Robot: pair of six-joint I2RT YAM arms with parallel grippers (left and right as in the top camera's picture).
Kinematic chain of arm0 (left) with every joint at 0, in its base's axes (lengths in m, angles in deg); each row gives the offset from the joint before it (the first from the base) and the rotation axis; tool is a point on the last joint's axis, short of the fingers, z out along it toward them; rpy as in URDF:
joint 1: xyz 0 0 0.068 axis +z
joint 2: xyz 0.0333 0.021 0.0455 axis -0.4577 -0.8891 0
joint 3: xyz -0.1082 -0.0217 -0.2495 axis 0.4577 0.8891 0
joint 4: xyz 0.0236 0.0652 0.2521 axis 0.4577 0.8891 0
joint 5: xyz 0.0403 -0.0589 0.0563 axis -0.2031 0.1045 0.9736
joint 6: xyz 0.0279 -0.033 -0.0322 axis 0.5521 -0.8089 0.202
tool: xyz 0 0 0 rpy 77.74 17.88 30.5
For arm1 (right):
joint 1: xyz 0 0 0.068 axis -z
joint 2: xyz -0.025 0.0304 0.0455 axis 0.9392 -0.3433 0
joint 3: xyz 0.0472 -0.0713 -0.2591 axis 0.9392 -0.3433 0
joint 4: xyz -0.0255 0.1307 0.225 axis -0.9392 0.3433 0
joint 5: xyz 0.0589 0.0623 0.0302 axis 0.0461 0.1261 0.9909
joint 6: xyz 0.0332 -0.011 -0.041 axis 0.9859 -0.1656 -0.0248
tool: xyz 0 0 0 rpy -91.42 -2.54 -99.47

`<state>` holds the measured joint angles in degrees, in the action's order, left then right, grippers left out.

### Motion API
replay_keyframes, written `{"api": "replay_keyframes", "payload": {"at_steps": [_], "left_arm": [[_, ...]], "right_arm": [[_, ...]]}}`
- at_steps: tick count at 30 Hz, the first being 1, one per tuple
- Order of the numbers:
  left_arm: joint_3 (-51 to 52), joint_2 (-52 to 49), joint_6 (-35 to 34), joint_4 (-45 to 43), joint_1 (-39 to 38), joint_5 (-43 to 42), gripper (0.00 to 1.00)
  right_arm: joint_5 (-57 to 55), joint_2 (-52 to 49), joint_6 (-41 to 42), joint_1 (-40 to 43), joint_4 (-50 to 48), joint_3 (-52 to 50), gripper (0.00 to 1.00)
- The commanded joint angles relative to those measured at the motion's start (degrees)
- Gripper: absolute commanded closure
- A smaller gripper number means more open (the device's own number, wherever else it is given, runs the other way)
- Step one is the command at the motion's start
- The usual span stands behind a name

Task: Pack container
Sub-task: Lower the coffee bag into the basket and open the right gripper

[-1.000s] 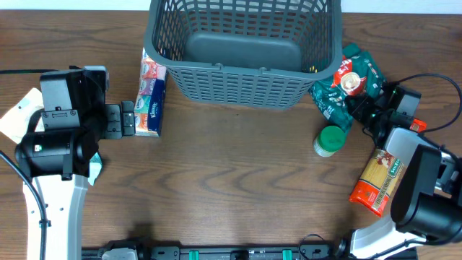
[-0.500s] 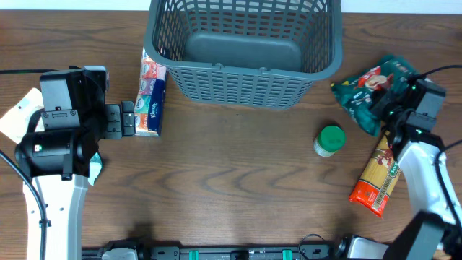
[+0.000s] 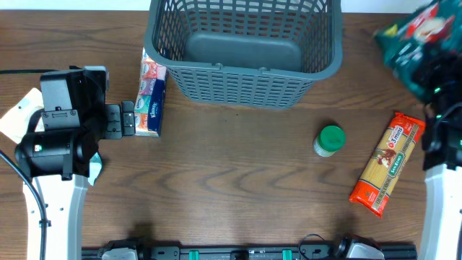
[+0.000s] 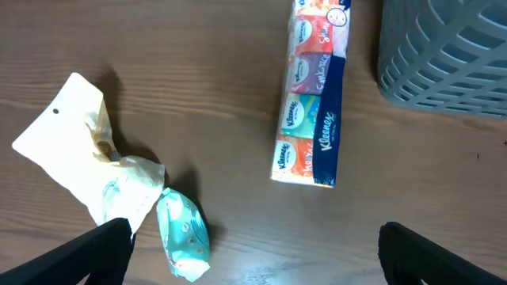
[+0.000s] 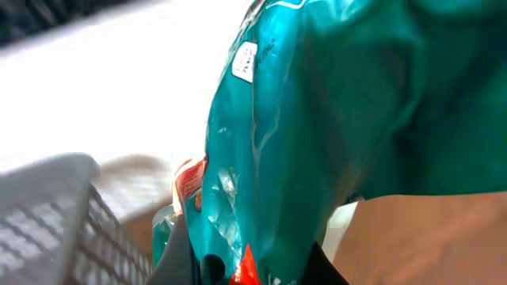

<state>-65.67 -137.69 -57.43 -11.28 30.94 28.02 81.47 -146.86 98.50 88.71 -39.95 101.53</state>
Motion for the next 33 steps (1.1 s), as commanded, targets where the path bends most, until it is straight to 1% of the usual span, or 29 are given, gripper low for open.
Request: {"api": "replay_keyframes", "payload": {"at_steps": [1, 5, 9, 15, 20, 25, 33], "left_arm": [[-1.3, -0.2, 1.1, 0.2, 0.2, -0.2, 0.01], [-1.3, -0.2, 1.1, 0.2, 0.2, -0.2, 0.01], [-1.3, -0.2, 1.1, 0.2, 0.2, -0.2, 0.01], [-1.3, -0.2, 1.1, 0.2, 0.2, -0.2, 0.01], [-1.2, -0.2, 1.1, 1.0, 0.2, -0.2, 0.01], [-1.0, -0.2, 1.1, 1.7, 0.2, -0.2, 0.01], [-1.0, -0.2, 1.1, 1.7, 0.2, -0.2, 0.02]], "right_arm": [[1.7, 2.4, -6.4, -3.6, -2.8, 7.7, 0.99], [9.1, 1.2, -13.3, -9.7, -3.9, 12.2, 0.99], [13.6, -1.6, -18.5, -17.3, -6.1, 14.2, 0.99], [14.7, -7.7, -28.3, -28.6, -9.8, 14.4, 0.99], [15.4, -15.1, -34.5, -33.2, -10.9, 14.4, 0.99], [19.4, -22.4, -34.5, -33.5, -10.7, 14.4, 0.99], [20.0, -31.6, -31.5, -33.5, -8.1, 14.4, 0.99]]}}
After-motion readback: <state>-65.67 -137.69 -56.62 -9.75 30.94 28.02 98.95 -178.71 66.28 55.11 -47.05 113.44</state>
